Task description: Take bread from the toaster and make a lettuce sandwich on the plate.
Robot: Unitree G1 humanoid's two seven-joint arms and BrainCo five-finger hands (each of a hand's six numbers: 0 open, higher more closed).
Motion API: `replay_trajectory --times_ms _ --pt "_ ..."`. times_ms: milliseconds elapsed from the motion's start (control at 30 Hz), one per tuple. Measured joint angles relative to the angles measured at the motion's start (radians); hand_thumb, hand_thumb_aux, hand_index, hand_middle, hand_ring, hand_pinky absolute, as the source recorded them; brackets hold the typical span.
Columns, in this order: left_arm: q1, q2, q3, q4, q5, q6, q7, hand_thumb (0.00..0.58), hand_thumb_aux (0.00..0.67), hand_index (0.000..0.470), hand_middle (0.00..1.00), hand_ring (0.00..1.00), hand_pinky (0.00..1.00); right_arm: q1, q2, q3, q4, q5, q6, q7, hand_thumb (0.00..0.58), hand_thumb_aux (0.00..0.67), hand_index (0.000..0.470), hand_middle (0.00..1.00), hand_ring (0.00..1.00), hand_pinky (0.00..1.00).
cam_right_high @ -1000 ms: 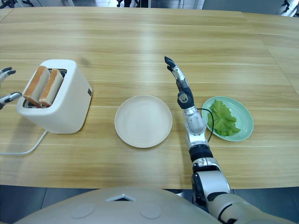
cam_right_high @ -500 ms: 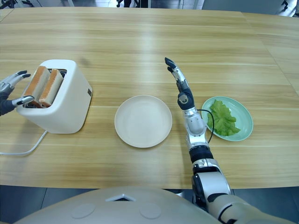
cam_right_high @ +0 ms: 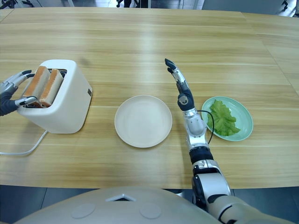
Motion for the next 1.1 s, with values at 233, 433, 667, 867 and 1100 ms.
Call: replay_trajectory --times_ms 233,433,667,867,1100 --pt "-0.006 0.000 -0.013 0.002 -0.001 0.000 0.007 0.187 0.118 0.081 0.00 0.00 0.00 0.002 0.000 0.004 -0.018 0.000 0.001 0.000 0.000 0.000 0.000 0.00 0.00 0.00" --pt "-0.006 -0.001 -0.027 0.004 0.000 0.003 0.012 0.340 0.239 0.164 0.00 0.00 0.00 0.012 0.000 0.004 -0.026 0.001 0.005 0.000 0.000 0.000 0.000 0.00 0.00 0.00" --pt "-0.006 -0.001 -0.028 0.004 -0.001 0.007 0.029 0.447 0.349 0.240 0.00 0.00 0.00 0.021 0.000 0.004 -0.045 0.001 0.021 0.000 0.000 0.000 0.000 0.00 0.00 0.00" --pt "-0.007 -0.001 -0.033 0.004 -0.002 0.009 0.034 0.487 0.402 0.276 0.00 0.00 0.00 0.023 0.000 0.004 -0.049 0.001 0.022 0.000 0.000 0.000 0.000 0.00 0.00 0.00" --pt "-0.008 -0.011 -0.033 0.000 -0.064 0.004 0.006 0.580 0.670 0.460 0.00 0.00 0.00 0.023 0.000 0.004 -0.049 0.001 0.022 0.000 0.000 0.000 0.000 0.00 0.00 0.00"
